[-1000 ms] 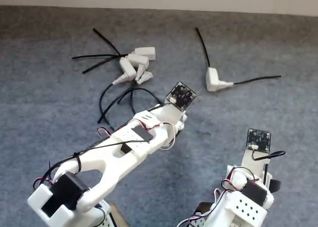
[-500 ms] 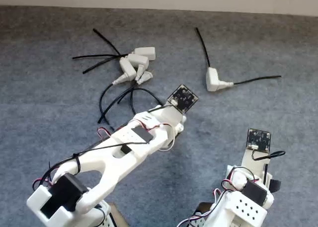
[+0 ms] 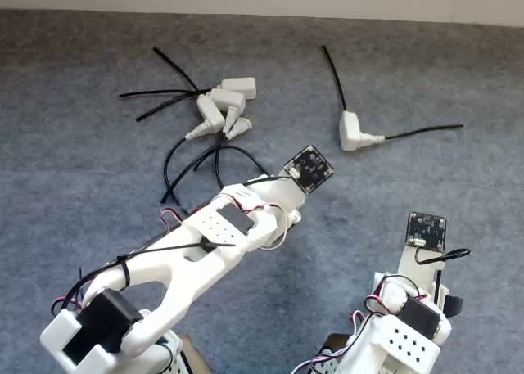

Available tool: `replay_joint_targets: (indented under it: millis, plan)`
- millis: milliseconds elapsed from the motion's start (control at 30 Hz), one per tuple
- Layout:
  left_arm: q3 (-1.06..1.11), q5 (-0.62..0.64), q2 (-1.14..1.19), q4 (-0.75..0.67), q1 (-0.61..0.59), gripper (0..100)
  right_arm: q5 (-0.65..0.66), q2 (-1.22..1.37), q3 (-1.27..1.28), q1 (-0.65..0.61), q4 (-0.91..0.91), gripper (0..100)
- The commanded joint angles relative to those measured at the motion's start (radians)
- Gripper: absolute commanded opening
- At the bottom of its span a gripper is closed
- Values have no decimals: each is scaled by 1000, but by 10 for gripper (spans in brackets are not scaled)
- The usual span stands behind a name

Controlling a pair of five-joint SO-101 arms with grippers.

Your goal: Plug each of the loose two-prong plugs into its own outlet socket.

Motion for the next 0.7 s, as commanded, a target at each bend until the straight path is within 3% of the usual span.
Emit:
replay_joint_targets:
  millis: [0,300,667]
  plan:
    - [-15,-12,5,103,13,7,3,-5,31,-12,-30,433]
    - [-15,-20,10,132,18,7,3,-5,31,-12,-30,433]
    - [2,-261,-1,241,19,7,3,-5,31,-12,-30,433]
